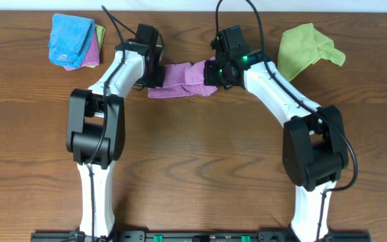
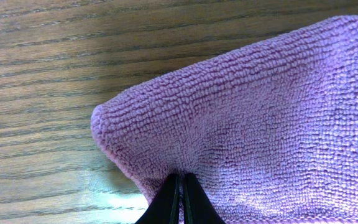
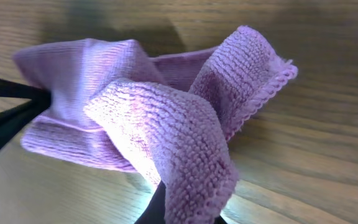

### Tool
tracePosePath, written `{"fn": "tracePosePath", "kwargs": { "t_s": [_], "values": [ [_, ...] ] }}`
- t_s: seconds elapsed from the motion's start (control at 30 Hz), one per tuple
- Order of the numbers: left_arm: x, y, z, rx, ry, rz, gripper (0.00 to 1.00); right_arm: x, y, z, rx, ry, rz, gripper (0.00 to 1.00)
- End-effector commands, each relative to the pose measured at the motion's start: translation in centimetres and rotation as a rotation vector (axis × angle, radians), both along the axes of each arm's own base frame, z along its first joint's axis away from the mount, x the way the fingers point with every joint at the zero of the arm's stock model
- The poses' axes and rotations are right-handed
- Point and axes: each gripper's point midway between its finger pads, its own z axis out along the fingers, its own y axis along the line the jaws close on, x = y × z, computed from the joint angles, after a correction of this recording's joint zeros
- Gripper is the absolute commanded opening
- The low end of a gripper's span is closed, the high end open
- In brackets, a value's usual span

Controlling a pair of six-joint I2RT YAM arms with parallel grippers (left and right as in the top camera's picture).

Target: Fold the cloth

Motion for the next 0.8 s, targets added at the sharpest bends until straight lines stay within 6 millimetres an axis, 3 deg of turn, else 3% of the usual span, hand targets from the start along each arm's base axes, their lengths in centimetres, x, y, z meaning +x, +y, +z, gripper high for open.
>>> {"fn": "tracePosePath", "kwargs": {
  "t_s": [0.0,0.1,0.3,0.43,0.77],
  "values": [
    [-1.5,-1.2,-1.2,-0.076,0.066,0.000,0.06,0.3,-1.0,0.3,-0.055,-0.015,-0.013,0.01],
    [-1.0,-0.8,0.3,-0.086,0.034,0.008,0.06,0.1,-1.9,0.3,-0.105,-0.002,-0.029,0.01],
    [-0.2,-0.1,3.0,-0.097,-0.024,0.023,0.06,0.9,-2.3,2.3,-0.143,-0.036,-0.029,0.01],
    [-0.2,-0.1,3.1,-0.100,-0.027,0.020,0.06,1.6,-2.0,3.5,-0.171,-0.085,-0.023,0.01],
    [-0.1,-1.0,3.3,-0.148,-0.026,0.006,0.06,1.0,-0.9,3.6,-0.372,-0.175,0.050,0.02]
  ]
}}
